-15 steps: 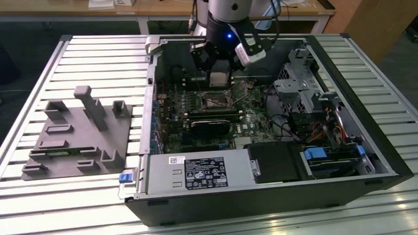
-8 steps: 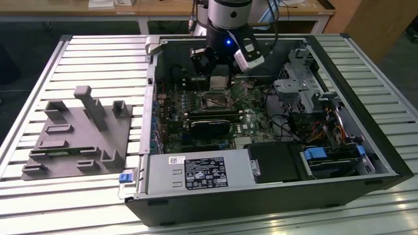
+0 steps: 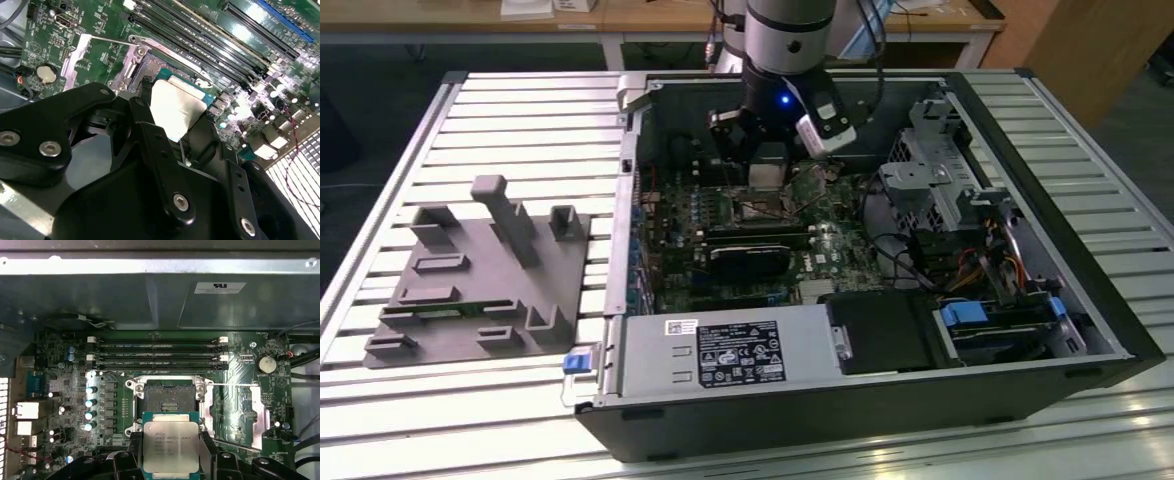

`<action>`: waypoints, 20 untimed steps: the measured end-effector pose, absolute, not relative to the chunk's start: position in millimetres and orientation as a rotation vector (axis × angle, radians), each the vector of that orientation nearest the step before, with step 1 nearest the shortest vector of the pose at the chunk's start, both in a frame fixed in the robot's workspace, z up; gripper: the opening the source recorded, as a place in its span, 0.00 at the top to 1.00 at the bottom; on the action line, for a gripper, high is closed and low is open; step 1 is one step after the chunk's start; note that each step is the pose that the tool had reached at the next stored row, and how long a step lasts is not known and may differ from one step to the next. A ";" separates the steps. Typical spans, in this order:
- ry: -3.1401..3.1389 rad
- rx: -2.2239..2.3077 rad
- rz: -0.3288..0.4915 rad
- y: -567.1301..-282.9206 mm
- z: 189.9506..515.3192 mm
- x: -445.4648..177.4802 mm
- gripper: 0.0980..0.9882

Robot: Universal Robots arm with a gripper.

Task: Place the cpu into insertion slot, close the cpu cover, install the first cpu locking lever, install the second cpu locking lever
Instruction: 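Place the cpu into insertion slot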

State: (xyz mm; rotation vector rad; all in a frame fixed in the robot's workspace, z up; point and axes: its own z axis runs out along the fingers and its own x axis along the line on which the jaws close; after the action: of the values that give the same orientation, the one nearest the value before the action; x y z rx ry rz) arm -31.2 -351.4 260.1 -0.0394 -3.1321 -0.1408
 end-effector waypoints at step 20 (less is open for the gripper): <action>-3.133 -0.106 -0.136 -344.2 244.7 -31.2 0.51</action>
State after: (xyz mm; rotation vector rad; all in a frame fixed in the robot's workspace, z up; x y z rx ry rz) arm -31.2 -344.2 244.7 -0.1059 -3.1329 -0.1355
